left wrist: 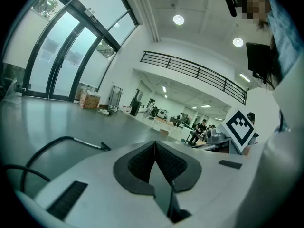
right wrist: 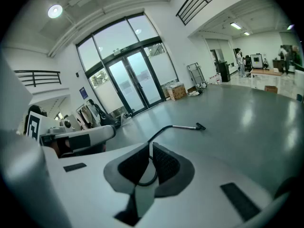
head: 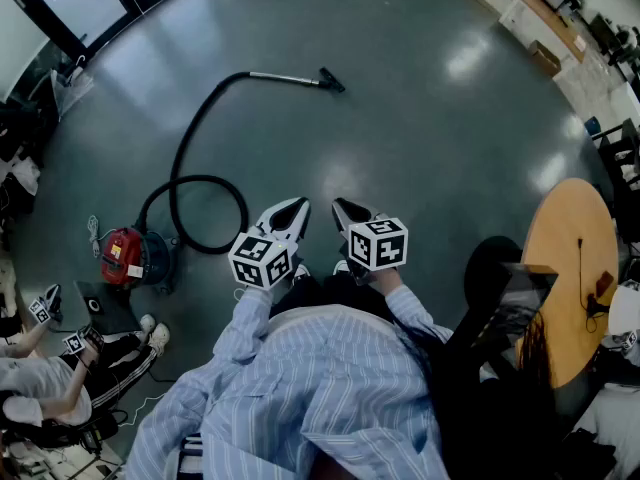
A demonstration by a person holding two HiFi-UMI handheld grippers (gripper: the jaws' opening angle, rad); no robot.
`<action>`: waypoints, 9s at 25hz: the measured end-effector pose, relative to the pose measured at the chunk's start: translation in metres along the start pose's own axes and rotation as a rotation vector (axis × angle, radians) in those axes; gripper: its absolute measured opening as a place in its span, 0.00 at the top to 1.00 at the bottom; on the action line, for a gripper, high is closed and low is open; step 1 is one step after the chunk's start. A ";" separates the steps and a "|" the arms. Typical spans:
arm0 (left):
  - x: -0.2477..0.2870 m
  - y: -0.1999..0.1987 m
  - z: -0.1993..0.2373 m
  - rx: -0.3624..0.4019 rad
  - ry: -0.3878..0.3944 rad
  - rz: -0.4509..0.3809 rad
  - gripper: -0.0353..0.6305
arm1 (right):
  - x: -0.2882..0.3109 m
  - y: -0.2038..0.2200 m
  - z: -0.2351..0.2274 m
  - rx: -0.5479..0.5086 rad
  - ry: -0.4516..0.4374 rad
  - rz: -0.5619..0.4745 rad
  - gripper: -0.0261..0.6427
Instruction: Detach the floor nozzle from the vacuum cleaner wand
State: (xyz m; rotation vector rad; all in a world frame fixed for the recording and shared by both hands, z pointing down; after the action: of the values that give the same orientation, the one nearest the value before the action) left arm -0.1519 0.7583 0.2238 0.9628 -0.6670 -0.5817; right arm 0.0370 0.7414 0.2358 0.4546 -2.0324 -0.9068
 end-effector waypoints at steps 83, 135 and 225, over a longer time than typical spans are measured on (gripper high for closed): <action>0.295 -0.142 0.190 -0.012 -0.072 0.072 0.94 | 0.227 -0.219 -0.227 0.140 -0.029 0.089 0.92; 0.704 -0.321 0.517 -0.021 0.026 0.307 0.94 | 0.557 -0.500 -0.508 0.291 0.048 0.224 0.92; 1.043 0.279 0.920 0.862 0.425 1.391 0.68 | 1.032 -0.093 -0.834 -0.167 0.331 0.773 0.61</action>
State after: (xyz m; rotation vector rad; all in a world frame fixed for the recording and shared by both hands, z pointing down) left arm -0.0960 -0.3531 1.1040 1.0742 -1.0177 1.1958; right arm 0.1182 -0.3024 1.0565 -0.2603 -1.6022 -0.4693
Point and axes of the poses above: the fingertips, and each gripper's own axes: x forward along the fingers, z to its left, y out of its underside, the point moved 10 cm from there along -x, backward along the fingers
